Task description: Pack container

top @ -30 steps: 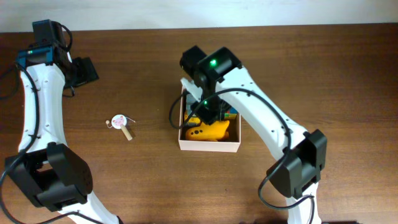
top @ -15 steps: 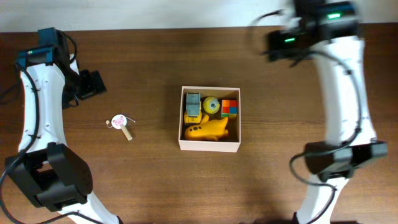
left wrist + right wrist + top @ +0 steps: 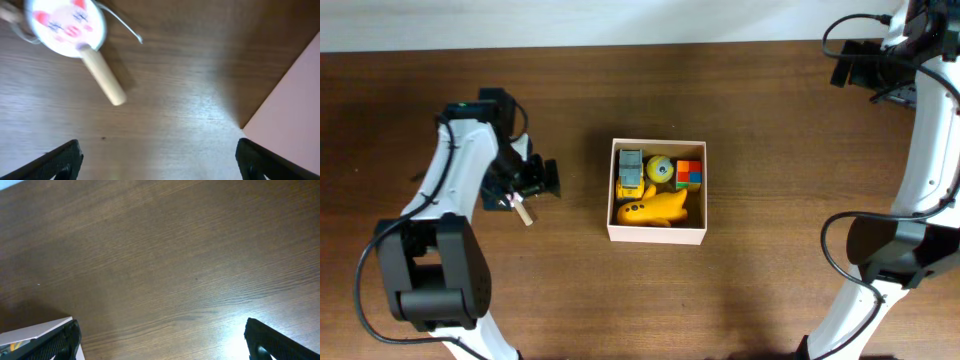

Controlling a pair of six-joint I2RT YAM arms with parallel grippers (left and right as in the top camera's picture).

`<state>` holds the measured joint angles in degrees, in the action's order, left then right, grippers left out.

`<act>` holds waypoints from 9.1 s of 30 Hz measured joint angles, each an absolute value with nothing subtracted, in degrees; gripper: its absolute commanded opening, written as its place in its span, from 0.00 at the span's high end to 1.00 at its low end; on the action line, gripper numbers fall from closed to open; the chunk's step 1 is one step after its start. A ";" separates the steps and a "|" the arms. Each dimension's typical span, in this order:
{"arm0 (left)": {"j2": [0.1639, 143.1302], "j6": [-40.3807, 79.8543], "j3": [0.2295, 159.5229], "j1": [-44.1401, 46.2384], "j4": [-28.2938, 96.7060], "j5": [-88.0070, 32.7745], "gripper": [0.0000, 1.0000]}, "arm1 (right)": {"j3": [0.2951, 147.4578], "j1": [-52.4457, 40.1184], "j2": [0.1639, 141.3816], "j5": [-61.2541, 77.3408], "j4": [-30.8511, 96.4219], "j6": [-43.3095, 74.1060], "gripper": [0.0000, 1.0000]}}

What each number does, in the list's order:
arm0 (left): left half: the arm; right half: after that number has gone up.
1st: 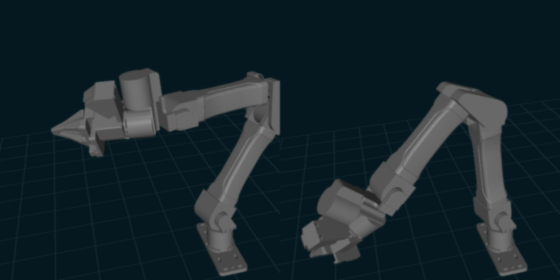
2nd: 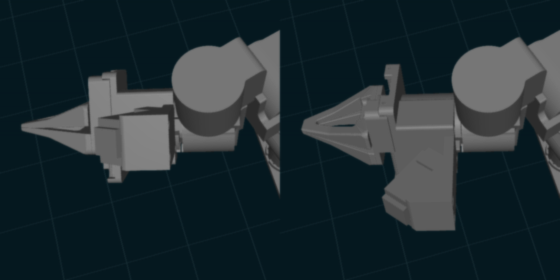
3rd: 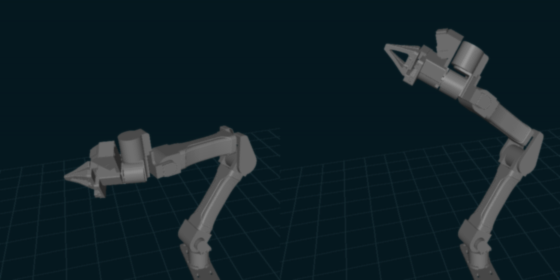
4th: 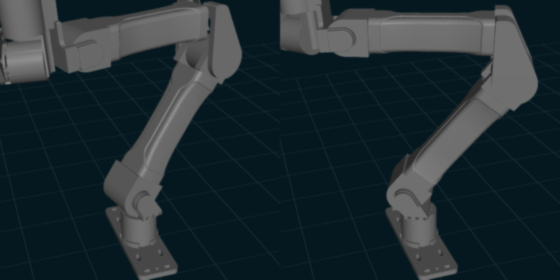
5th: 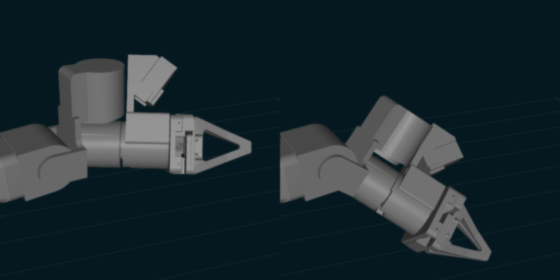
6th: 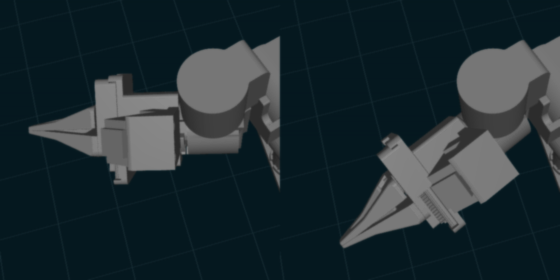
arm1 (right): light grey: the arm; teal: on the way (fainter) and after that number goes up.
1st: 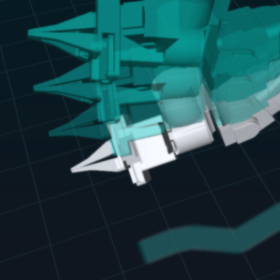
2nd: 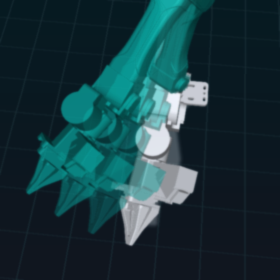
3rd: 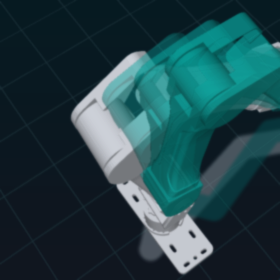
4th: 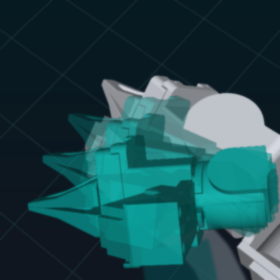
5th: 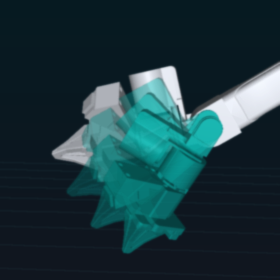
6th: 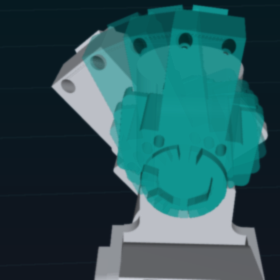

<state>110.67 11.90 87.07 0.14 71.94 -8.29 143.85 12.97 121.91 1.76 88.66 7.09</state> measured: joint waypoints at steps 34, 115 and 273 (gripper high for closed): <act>110.67 37.36 74.30 0.14 49.65 -1.48 0.07 | 143.85 11.90 122.17 2.66 89.36 6.66 0.01; 110.45 23.86 72.29 -0.12 51.20 -6.61 0.54 | 143.85 11.90 122.17 2.66 89.71 6.20 0.01; 105.95 -46.94 87.74 33.36 47.53 -7.44 0.01 | 143.85 11.90 122.21 2.66 89.86 6.17 0.01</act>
<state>105.95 -46.94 87.74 33.36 47.53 -7.44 143.85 11.90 122.21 2.66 89.86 6.17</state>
